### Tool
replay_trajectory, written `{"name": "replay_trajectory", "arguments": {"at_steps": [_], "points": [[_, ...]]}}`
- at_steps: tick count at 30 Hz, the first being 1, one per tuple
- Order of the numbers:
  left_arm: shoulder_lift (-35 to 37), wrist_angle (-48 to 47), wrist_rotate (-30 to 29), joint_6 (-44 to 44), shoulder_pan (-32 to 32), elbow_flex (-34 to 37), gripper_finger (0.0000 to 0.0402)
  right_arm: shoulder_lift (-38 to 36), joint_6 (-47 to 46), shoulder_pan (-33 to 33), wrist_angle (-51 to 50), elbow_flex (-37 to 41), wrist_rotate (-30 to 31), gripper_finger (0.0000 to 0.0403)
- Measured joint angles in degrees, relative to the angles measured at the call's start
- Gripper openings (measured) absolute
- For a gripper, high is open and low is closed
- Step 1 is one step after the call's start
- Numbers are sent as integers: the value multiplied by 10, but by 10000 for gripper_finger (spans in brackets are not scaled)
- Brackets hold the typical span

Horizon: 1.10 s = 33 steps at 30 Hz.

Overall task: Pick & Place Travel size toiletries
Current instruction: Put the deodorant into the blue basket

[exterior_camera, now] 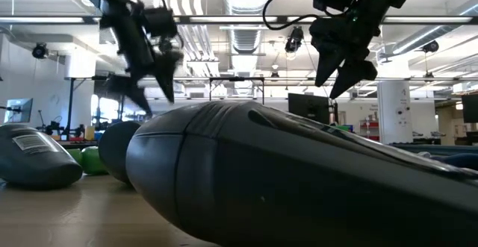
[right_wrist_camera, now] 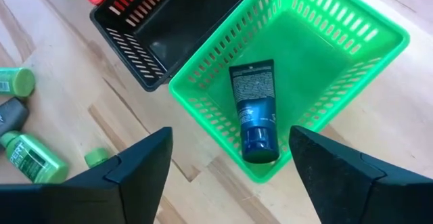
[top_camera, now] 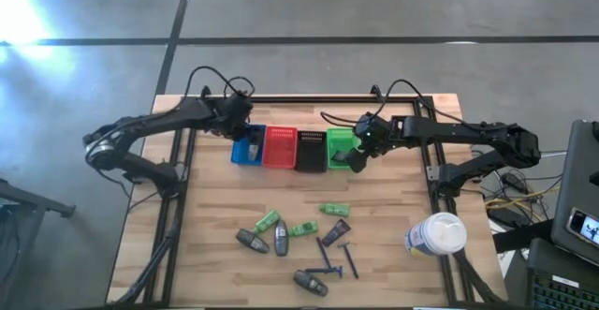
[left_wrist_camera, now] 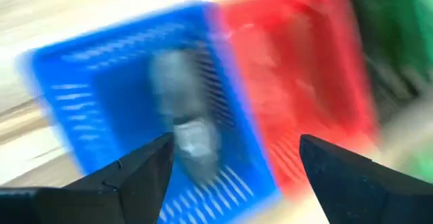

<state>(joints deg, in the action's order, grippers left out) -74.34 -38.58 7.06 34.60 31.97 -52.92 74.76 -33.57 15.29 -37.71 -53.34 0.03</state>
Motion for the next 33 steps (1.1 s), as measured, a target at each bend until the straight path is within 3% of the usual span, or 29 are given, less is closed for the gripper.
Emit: {"name": "replay_trajectory", "arguments": {"at_steps": [3, 7, 10, 13, 16, 19, 24, 33], "points": [[48, -41, 68, -121, -61, -19, 324, 0, 10, 0, -1, 0, 0, 303], [98, -91, 64, -172, -209, -30, 317, 0, 23, 0, -3, 0, 0, 311], [102, -93, 24, -166, -360, -27, 312, 1, 27, 0, -5, 0, 0, 315], [76, -95, -60, -188, -510, -17, 312, 3, 27, 0, -6, 1, 0, 319], [29, -95, -140, -201, -609, -9, 312, 3, 27, 0, -6, 2, 0, 324], [-22, -62, -144, -191, -647, -10, 312, 3, 27, 0, -7, 2, 0, 327], [-87, 18, -114, -193, -647, -12, 312, 3, 28, 0, -8, 2, 0, 325], [-162, 21, -94, -193, -647, -12, 312, 3, 29, 0, -28, 2, -1, 333]]}}
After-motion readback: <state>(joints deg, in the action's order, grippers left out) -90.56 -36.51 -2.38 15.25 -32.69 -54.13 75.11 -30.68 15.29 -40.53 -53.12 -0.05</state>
